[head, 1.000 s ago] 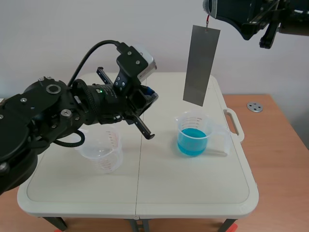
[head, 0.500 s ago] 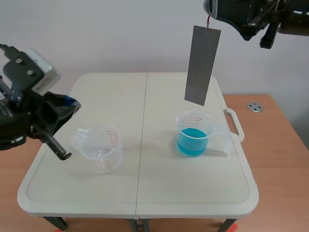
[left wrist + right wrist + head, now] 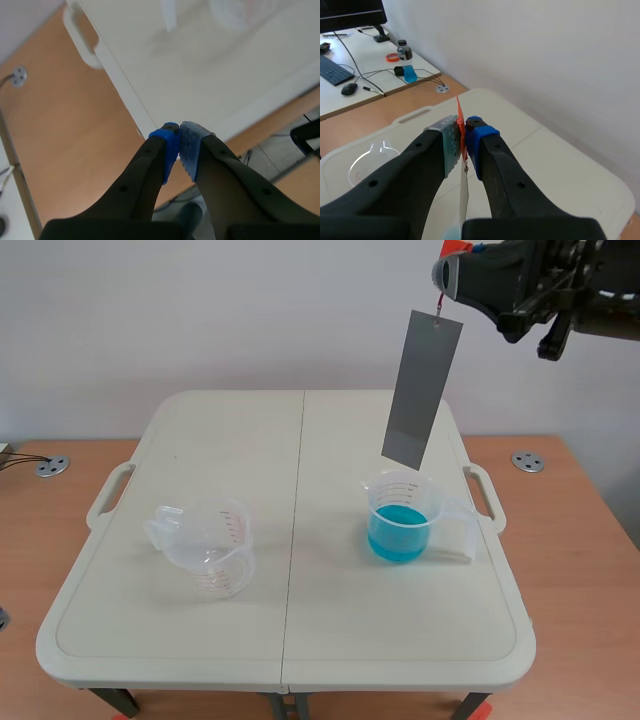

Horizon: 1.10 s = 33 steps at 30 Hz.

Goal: Hold the metal plate by the orange handle, dip it into the blue solution, take it out and point at it, then put the plate back in the beaker on the left.
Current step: 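Point at the plate with the left hand, then lower the plate into the blue solution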

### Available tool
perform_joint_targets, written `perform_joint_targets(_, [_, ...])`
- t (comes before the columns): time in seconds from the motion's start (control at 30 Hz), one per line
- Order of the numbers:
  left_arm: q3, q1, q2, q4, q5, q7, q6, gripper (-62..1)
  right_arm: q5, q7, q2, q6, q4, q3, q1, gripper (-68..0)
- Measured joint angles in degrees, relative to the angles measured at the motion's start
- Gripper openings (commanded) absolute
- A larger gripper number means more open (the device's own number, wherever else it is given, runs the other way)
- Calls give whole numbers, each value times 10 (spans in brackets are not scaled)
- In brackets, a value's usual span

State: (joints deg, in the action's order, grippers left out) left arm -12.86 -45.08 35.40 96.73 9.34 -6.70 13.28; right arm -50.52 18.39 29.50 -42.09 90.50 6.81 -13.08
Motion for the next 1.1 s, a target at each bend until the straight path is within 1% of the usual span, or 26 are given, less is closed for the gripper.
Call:
perform_joint_targets(0.1, [-3, -47, 0, -6, 0, 10, 0, -564, 3, -14, 0, 0, -16, 0, 0, -660])
perform_joint_targets(0.27, [-3, -94, -4, -42, 1, 39, 1, -565, 27, -32, 0, 0, -25, 10, 1, -660])
perform_joint_targets(0.37, [-2, -92, -19, -79, 1, 46, 2, -564, 39, -39, 0, 0, -25, 30, 2, -660])
perform_joint_targets(0.43, [-2, -89, -25, -106, 2, 59, 5, -565, 43, -56, 0, 0, -27, 35, 5, -660])
perform_joint_targets(0.53, [-1, -85, -31, -139, 2, 67, 21, -564, 51, -63, 0, 0, -28, 35, 10, -660])
perform_joint_targets(0.6, [1, -85, -30, -158, 1, 68, 34, -564, 57, -80, 0, 0, -28, 35, 17, -660])
perform_joint_targets(0.7, [7, -85, -34, -184, 2, 73, 35, -564, 69, -81, -2, 0, -28, 35, 27, -660])
perform_joint_targets(0.77, [13, -84, -39, -202, 2, 85, 44, -564, 89, -81, -7, 0, -28, 35, 30, -660])
perform_joint_targets(0.87, [29, -84, -43, -223, 1, 88, 44, -564, 109, -81, -21, 0, -28, 35, 30, -660])
perform_joint_targets(1.1, [40, -84, -59, -251, 1, 92, 44, -564, 112, -92, -28, 0, -36, 35, 36, -660])
